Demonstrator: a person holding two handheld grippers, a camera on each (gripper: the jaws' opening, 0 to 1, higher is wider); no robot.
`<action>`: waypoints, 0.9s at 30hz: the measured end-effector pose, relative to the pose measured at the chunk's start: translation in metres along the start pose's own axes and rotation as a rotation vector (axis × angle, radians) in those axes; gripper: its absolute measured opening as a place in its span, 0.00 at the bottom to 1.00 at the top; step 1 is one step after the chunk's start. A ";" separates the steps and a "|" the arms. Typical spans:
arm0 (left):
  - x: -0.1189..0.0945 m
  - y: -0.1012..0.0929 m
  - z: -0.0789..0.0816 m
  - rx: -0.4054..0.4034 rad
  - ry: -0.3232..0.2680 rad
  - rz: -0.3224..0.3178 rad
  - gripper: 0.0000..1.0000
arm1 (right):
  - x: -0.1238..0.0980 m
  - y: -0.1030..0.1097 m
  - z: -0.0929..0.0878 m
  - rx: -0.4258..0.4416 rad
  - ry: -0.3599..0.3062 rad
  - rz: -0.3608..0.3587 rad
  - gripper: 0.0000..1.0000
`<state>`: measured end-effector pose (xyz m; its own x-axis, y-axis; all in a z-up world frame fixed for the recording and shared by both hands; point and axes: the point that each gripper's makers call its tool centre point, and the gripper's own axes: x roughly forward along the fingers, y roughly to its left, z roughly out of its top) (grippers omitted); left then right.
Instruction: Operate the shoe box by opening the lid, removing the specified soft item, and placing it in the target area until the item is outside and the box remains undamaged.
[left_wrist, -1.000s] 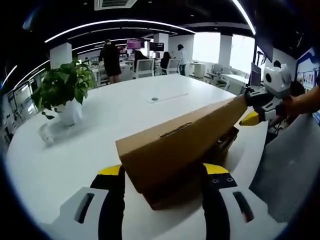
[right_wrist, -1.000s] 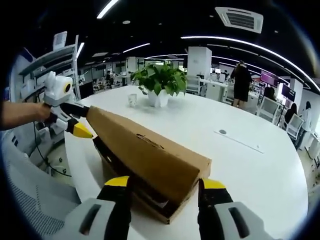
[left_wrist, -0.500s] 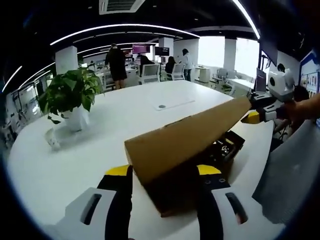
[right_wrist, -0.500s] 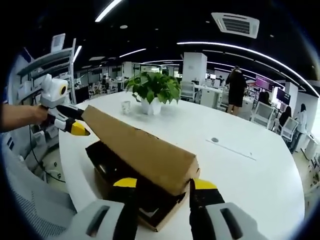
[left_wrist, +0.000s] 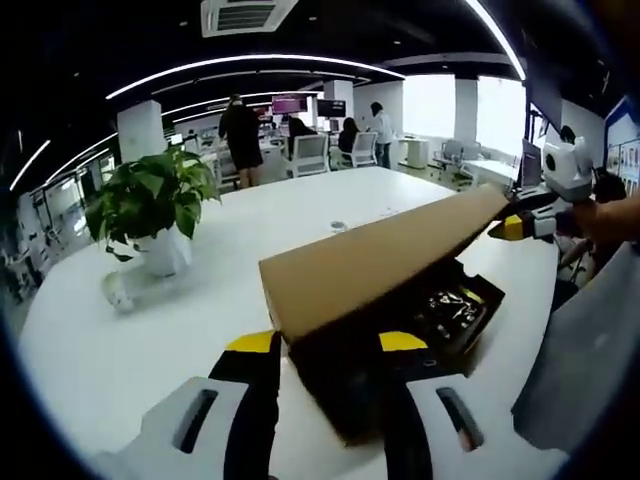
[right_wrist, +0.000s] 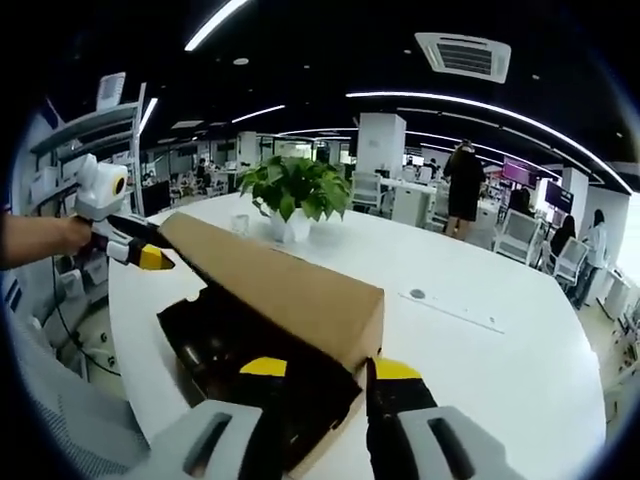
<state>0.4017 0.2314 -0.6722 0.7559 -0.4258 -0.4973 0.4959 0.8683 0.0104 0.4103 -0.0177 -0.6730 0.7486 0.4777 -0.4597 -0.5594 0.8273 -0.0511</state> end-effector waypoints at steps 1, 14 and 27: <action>0.001 0.001 0.002 -0.001 -0.001 0.001 0.34 | 0.001 -0.002 0.002 0.000 -0.003 -0.003 0.23; 0.008 0.021 0.014 0.020 -0.003 0.048 0.18 | 0.008 -0.015 0.013 -0.002 -0.018 -0.024 0.16; 0.017 0.039 0.027 0.023 -0.010 0.099 0.04 | 0.017 -0.026 0.024 0.001 -0.030 -0.040 0.13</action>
<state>0.4459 0.2515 -0.6571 0.8059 -0.3406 -0.4842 0.4281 0.9002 0.0793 0.4464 -0.0241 -0.6583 0.7807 0.4530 -0.4305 -0.5287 0.8461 -0.0684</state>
